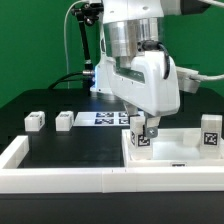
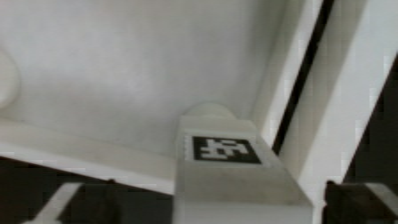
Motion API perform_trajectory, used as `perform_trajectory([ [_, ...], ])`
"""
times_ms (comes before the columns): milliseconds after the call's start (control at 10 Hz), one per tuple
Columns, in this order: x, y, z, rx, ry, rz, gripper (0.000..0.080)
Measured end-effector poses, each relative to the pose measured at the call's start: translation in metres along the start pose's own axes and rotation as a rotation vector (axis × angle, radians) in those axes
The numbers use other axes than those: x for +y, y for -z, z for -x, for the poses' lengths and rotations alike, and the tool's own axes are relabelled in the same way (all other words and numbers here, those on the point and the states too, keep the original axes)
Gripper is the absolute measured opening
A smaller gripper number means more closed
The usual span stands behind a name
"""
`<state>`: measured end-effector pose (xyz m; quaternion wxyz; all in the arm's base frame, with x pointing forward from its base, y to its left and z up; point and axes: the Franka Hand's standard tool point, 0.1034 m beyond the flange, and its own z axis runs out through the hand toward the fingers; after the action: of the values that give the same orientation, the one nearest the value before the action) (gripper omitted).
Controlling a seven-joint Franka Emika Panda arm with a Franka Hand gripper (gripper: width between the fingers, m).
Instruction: Assemble square table
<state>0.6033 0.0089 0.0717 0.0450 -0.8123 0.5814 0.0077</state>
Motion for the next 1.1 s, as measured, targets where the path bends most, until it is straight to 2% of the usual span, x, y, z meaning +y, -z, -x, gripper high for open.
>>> perform_trajectory([
  [100, 0.0002, 0.0000, 0.0001, -0.001, 0.133, 0.001, 0.0634],
  [300, 0.0006, -0.0003, 0.0044, -0.012, 0.334, 0.014, 0.0647],
  [600, 0.0021, -0.0010, 0.0038, -0.019, 0.646, 0.018, 0.0649],
  [1000, -0.0003, 0.0020, 0.0060, -0.014, 1.013, 0.059, 0.0649],
  [1100, 0.0002, 0.0022, 0.0042, -0.016, 1.106, 0.060, 0.0649],
])
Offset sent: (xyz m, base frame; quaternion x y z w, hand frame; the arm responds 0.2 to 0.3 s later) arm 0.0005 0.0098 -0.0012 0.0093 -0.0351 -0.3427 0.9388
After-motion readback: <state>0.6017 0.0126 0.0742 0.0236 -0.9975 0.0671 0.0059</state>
